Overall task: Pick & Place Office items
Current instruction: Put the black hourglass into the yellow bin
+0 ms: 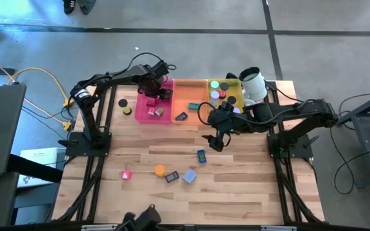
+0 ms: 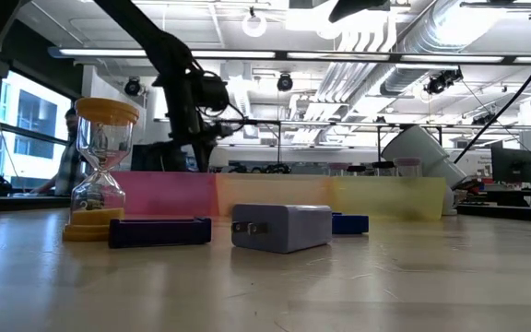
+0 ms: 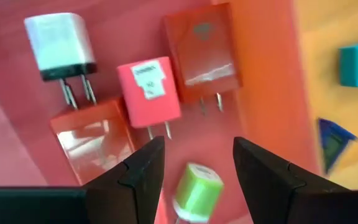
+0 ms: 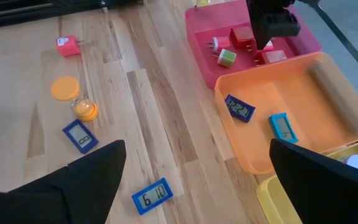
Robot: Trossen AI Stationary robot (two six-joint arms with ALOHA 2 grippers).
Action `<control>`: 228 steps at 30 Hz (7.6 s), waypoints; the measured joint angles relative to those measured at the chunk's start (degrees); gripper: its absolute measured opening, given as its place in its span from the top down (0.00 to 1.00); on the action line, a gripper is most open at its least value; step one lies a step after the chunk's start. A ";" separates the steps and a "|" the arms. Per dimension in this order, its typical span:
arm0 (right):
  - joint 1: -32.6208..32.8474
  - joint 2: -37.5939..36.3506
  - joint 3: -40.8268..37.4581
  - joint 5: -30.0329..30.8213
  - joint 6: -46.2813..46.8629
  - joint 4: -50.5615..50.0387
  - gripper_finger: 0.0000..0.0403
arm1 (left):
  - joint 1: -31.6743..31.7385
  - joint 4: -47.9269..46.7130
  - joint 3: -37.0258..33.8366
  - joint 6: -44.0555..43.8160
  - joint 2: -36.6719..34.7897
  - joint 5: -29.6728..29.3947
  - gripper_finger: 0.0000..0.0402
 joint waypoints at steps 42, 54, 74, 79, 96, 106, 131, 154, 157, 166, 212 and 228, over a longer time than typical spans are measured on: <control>-0.73 0.00 -0.01 -0.29 -1.70 1.70 0.04 | -29.29 -26.37 -0.04 6.06 -39.67 -2.82 0.32; -0.72 0.00 -0.01 -2.60 -1.70 1.67 0.04 | -33.43 -32.51 -0.04 5.46 -39.64 -3.38 0.17; -0.83 0.00 -0.01 -1.71 -3.56 5.49 0.04 | -4.57 -39.64 0.02 10.27 -28.98 -8.68 0.17; -0.82 0.00 -0.01 -1.73 -3.50 5.47 0.04 | -0.70 -39.58 0.02 26.17 -25.35 -8.50 0.17; -1.68 0.00 -0.01 -1.52 -3.23 3.32 0.04 | 11.78 -37.80 -0.11 35.18 -23.14 -3.68 0.17; -3.14 0.47 -0.01 -1.51 -3.71 3.66 0.04 | 14.64 -35.17 -3.35 20.64 -23.14 -3.59 0.17; -3.37 6.62 -0.01 -4.87 -3.15 2.96 0.04 | 14.71 -29.17 -10.99 17.05 -23.14 -2.96 0.17; -3.37 6.62 -0.01 -4.79 -3.48 4.24 0.04 | 15.54 -23.71 -15.40 12.37 -23.16 -6.79 0.17; -3.37 6.62 -0.01 -4.78 -3.61 4.23 0.04 | 15.54 -22.05 -16.38 12.13 -23.16 -6.58 0.17; -3.37 6.62 -0.01 -4.56 -5.05 4.20 0.04 | 15.52 -18.64 -17.53 12.09 -23.16 -7.33 0.17; -4.63 6.62 -0.01 -2.91 -6.67 4.64 0.04 | 15.52 -18.22 -18.51 10.65 -16.54 -9.25 0.51; -4.63 6.62 -0.01 1.53 -8.24 4.92 0.04 | 12.71 -32.07 -10.77 10.50 -33.55 -8.36 0.51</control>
